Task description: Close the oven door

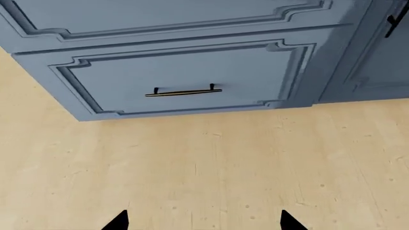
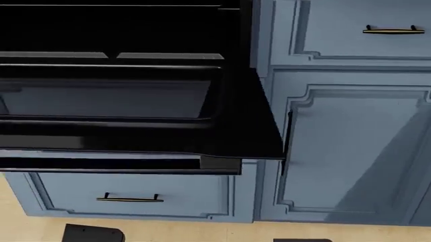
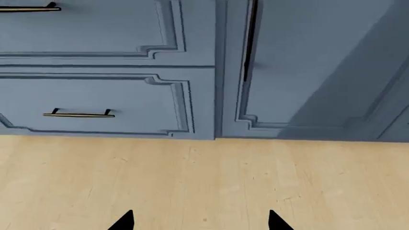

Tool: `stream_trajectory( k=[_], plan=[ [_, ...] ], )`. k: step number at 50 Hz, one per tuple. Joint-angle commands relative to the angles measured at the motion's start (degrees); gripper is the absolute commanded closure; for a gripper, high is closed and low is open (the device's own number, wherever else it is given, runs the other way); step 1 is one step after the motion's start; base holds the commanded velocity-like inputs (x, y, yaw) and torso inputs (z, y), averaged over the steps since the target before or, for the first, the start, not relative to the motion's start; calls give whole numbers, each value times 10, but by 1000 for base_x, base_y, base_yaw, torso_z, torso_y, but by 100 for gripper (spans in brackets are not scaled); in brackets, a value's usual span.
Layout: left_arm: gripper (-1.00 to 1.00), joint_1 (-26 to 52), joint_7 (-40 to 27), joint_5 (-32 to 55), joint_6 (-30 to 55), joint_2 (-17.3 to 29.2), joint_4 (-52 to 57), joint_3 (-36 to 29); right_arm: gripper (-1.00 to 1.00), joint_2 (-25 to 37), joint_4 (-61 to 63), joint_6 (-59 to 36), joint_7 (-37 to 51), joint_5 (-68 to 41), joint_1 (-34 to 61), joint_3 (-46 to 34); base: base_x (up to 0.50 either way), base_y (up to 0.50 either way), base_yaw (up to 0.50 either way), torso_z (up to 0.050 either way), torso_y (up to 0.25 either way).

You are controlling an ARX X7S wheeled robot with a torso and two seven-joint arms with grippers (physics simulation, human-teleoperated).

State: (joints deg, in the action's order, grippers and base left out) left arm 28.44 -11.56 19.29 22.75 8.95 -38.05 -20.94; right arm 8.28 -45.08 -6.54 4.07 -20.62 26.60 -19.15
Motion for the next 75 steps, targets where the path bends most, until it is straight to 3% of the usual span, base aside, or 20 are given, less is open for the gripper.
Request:
stream_trajectory(
  k=[1,3,5,19,23,24,35,37,39,67,68,75],
  plan=[
    [-100,0,0,1,-6,0,-5,-3,-100,1,3,2,1,-2,-2,-3,-2,410,0,0,0],
    [-100,-3,-8,8,24,7,31,-2,-100,2,4,2,1,-3,-3,-3,-2,412,0,0,0],
    [-100,0,-2,1,-6,0,-6,-4,-100,2,5,2,1,-3,-3,-3,-2,418,0,0,0],
    [-100,1,-2,6,-4,1,-4,-6,-100,3,5,4,2,-5,-2,-5,-2,414,0,0,0],
    [-100,-4,-12,15,36,11,46,-5,-100,3,4,5,0,-8,-2,-5,-2,415,0,0,0],
    [-100,-2,-5,7,1,4,5,-8,-100,3,3,6,0,-8,-2,-5,-2,414,0,0,0],
    [-100,1,-4,8,-7,2,-5,-10,-100,4,5,8,1,-11,-5,-5,-2,412,0,0,0],
    [-100,-5,-16,17,36,13,49,-8,-100,4,6,9,1,-12,-5,-5,-2,393,0,0,0],
    [-100,-2,-5,11,0,5,6,-11,-100,4,6,8,0,-15,-5,-4,-2,326,0,0,0],
    [-100,-1,-5,13,-9,6,2,-18,-100,6,6,16,7,-13,-5,-12,0,16,0,0,0],
    [-100,-4,-13,19,21,14,37,-17,-100,6,6,16,6,-13,-5,-12,0,0,0,0,0],
    [-100,-1,-6,15,-10,8,5,-19,-100,7,10,18,10,-8,-6,-18,105,1,0,0,0]
  ],
)
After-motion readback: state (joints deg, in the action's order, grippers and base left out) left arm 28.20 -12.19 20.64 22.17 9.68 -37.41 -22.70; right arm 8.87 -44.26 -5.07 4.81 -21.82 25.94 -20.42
